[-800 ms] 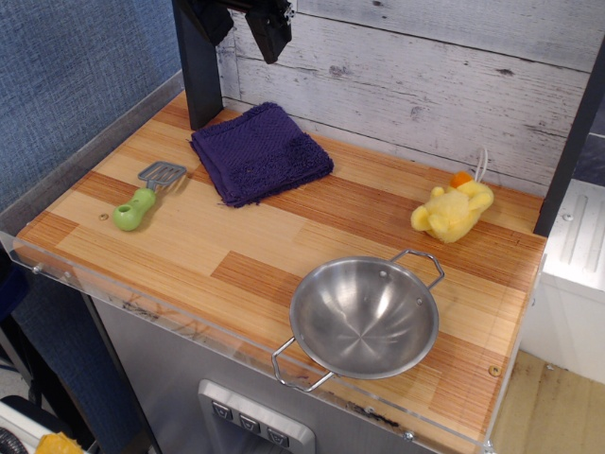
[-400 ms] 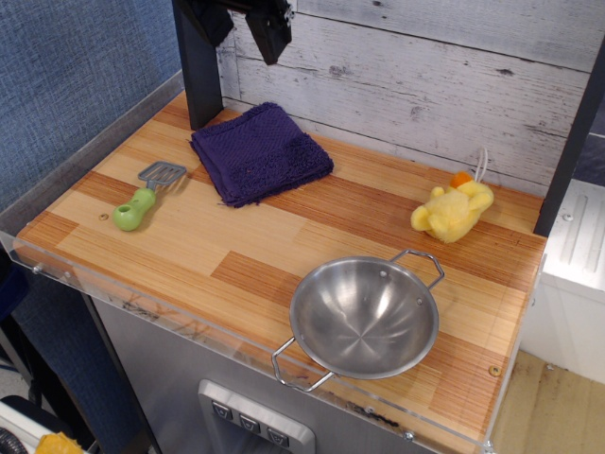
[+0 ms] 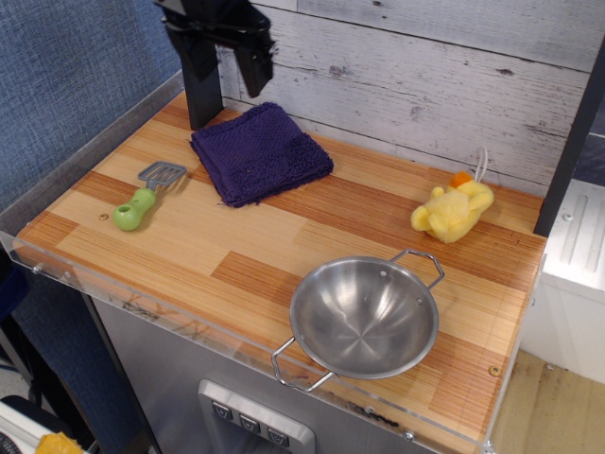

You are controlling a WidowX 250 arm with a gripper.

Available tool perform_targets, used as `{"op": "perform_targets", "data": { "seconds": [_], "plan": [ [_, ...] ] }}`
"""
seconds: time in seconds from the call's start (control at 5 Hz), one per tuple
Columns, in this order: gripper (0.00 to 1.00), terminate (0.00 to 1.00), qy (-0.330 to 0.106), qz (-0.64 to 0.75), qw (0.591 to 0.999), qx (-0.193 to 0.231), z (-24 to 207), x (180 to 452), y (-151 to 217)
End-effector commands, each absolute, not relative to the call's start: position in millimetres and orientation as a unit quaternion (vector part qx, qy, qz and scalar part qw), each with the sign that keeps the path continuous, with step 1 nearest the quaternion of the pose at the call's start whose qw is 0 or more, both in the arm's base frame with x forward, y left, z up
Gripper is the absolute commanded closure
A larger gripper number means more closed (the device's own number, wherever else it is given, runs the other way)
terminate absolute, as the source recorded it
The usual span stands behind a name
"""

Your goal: Move the purple cloth and place it at the center of the table.

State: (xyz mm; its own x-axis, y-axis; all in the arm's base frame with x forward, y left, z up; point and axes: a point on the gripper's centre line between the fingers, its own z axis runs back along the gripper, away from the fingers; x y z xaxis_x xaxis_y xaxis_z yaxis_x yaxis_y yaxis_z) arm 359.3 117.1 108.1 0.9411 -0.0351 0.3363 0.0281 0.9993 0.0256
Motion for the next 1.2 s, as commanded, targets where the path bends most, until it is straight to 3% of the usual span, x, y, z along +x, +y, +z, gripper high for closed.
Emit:
{"op": "perform_targets", "data": {
  "seconds": [0.0, 0.4, 1.0],
  "plan": [
    [0.0, 0.0, -0.159, 0.002, 0.987, 0.03, 102, 375, 129],
    [0.0, 0.0, -0.119, -0.008, 0.992, 0.026, 64, 375, 119],
    [0.0, 0.0, -0.104, 0.015, 0.994, 0.005, 38, 396, 106]
  ]
}}
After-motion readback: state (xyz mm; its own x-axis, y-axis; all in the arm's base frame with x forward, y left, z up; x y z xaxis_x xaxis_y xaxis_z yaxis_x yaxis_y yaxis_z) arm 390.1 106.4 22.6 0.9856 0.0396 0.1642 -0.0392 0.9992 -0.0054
